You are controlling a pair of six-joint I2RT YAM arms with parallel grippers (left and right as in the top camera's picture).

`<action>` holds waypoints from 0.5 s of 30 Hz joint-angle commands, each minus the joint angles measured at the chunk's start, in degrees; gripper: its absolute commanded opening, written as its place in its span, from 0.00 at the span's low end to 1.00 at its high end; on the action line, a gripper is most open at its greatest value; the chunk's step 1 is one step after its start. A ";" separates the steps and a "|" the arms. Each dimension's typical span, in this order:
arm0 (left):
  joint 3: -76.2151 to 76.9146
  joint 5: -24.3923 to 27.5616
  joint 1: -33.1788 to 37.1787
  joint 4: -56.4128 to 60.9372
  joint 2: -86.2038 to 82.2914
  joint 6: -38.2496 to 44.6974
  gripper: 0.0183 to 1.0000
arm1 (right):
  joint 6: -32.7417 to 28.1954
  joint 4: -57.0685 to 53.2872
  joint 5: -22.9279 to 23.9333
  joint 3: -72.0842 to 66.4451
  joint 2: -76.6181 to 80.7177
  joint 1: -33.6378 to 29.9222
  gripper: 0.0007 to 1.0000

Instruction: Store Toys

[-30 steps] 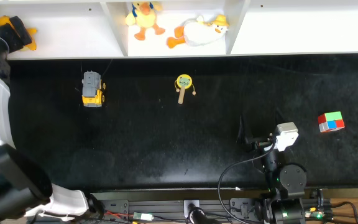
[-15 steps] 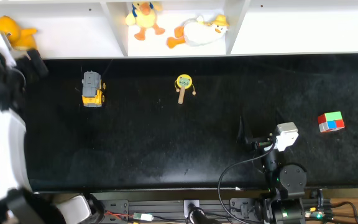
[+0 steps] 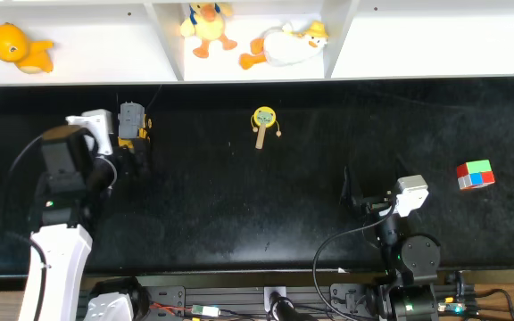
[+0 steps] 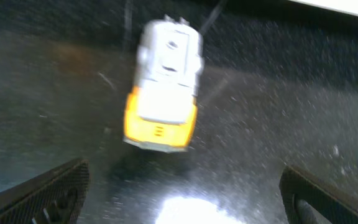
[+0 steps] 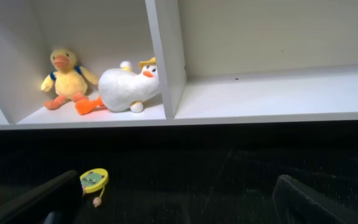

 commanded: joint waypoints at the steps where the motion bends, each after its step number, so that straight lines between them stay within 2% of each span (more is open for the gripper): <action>1: 0.04 -0.66 -2.73 -0.46 3.98 -1.84 1.00 | 0.26 0.31 -0.39 -0.76 -0.55 0.31 1.00; 3: 0.04 -1.14 -3.45 -0.35 5.66 -1.53 1.00 | 0.26 0.31 -0.39 -0.76 -0.55 0.31 1.00; 7: 0.04 -6.14 -4.50 1.57 8.41 0.50 0.98 | 0.28 0.31 -0.39 -0.76 -0.55 0.31 1.00; 15: 0.07 -9.03 -4.50 7.34 10.69 4.94 0.96 | 0.26 0.31 -0.37 -0.76 -0.55 0.31 1.00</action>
